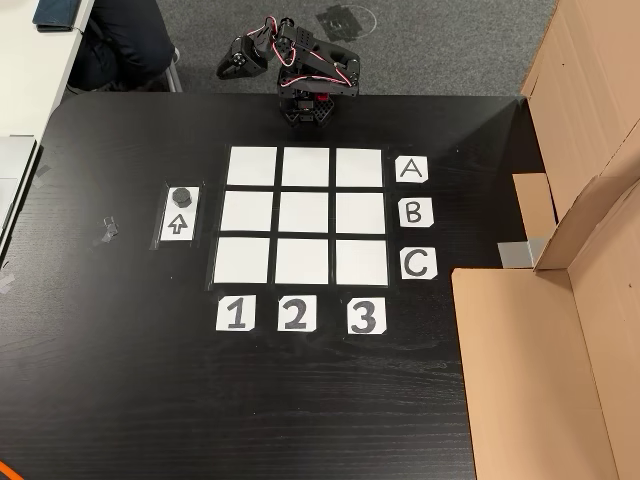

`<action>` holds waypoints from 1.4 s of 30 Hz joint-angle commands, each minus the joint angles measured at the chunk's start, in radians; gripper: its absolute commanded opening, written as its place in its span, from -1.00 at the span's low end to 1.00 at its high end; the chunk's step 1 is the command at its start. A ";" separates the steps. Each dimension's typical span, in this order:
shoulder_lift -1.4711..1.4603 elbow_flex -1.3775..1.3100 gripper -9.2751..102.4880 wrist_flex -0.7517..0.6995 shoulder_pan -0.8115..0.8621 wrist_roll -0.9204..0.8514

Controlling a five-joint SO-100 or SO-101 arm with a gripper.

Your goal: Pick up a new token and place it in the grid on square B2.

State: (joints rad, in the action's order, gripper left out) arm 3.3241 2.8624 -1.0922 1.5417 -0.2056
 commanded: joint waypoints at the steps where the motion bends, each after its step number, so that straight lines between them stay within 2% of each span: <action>1: -0.040 -0.133 -0.61 -0.178 -0.014 0.002; 12: -0.077 -0.161 -0.58 -0.178 -0.014 0.002; 23: -0.334 -0.327 -0.59 -0.178 -0.009 -0.002; 27: -0.454 -0.442 -0.58 -0.196 -0.014 -0.009; 42: -1.060 -1.085 -0.58 -0.451 -0.084 -0.046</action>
State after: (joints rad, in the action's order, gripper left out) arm 2.4007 1.9681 -1.5110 1.4772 -0.2454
